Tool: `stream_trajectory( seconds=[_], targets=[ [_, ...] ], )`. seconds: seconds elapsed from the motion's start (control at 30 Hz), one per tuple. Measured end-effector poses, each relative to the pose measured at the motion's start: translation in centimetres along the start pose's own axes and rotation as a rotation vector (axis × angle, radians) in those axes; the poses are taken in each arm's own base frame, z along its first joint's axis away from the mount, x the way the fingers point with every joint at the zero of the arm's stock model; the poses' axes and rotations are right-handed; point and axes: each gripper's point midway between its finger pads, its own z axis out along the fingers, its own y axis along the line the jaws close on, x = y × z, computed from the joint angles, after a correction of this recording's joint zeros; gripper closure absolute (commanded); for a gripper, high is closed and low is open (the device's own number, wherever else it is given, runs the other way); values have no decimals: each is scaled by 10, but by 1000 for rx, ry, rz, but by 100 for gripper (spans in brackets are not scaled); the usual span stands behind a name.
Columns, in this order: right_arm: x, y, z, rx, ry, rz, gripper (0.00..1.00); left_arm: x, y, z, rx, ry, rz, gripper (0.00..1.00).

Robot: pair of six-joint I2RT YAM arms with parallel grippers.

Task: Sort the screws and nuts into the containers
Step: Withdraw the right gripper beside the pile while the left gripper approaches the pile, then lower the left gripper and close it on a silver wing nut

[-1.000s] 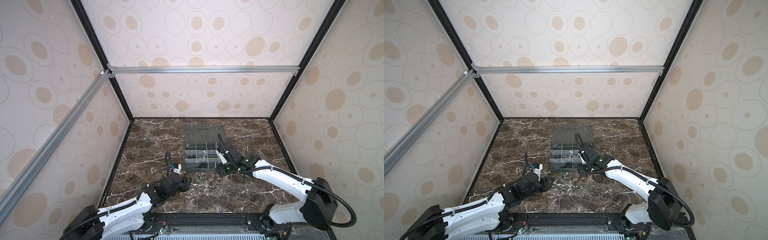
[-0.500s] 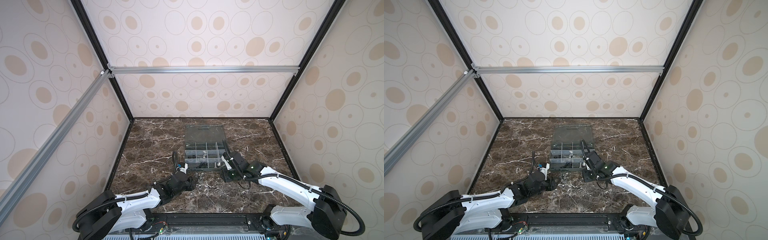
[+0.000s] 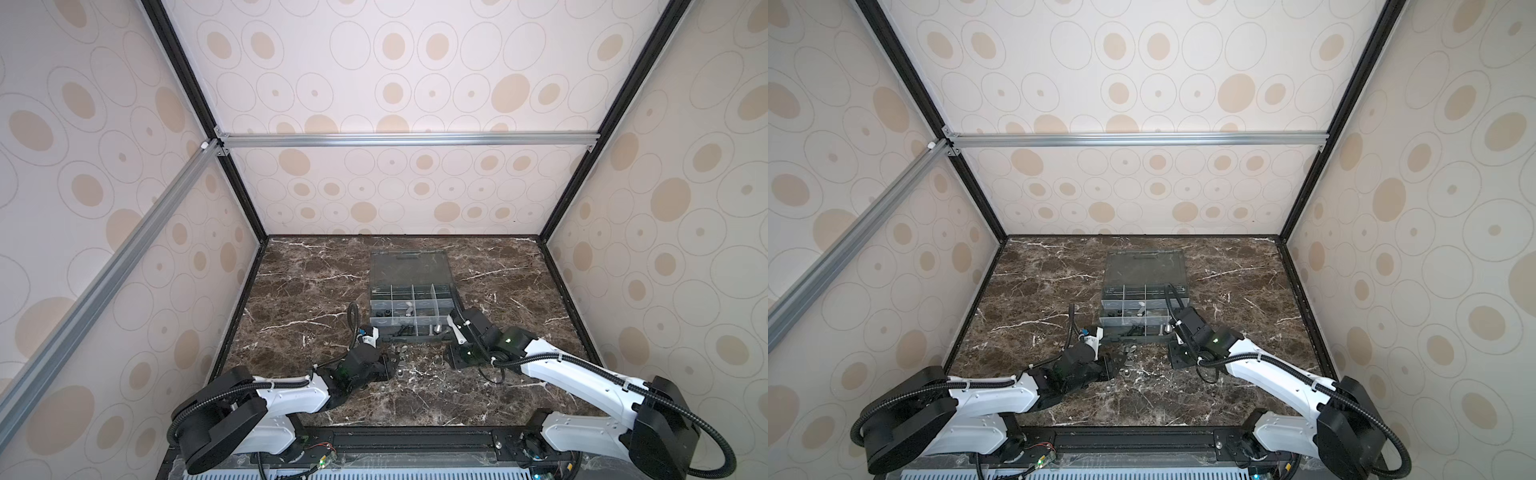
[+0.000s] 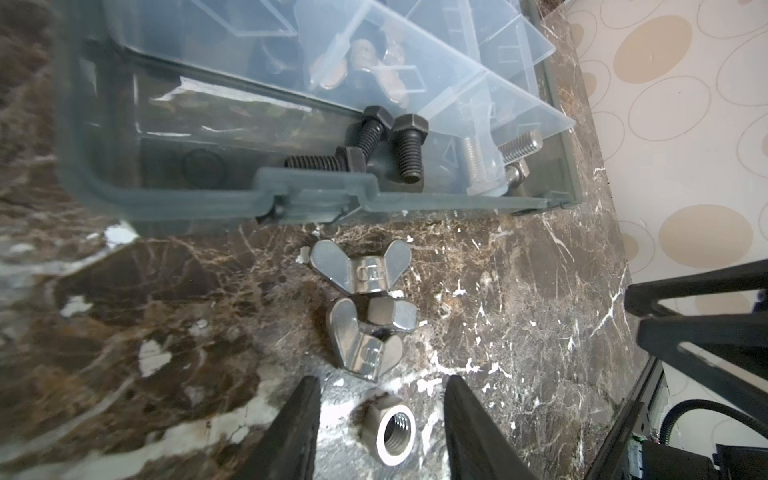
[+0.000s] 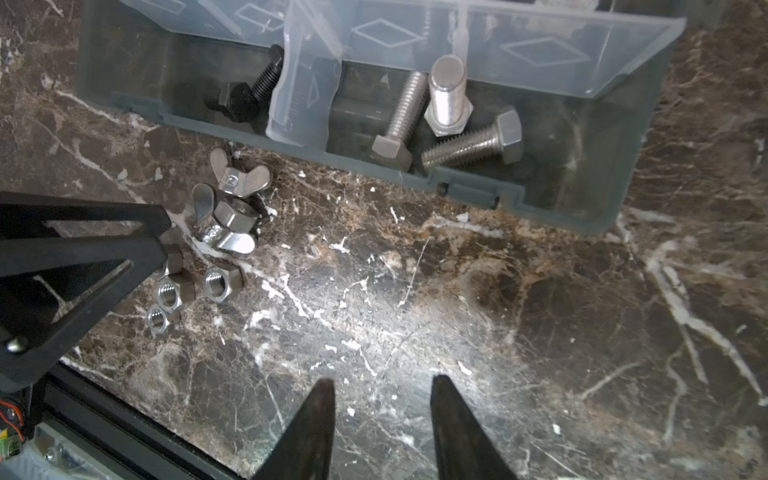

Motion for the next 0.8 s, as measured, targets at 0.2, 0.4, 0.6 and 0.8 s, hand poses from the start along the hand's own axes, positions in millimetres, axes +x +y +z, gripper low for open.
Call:
stream_trajectory(
  seconds=[0.2,0.4,0.6,0.8],
  targets=[
    [3,-2,1,1,1,12,58,7,6,6,-10,15,-12,53],
    [4,-2,1,0,-1,15,58,7,6,11,-1,14,-15,55],
    [4,-2,1,0,-2,18,58,4,6,16,6,1,-22,57],
    [4,-3,1,1,0,23,58,0,8,19,14,-7,-33,60]
  ],
)
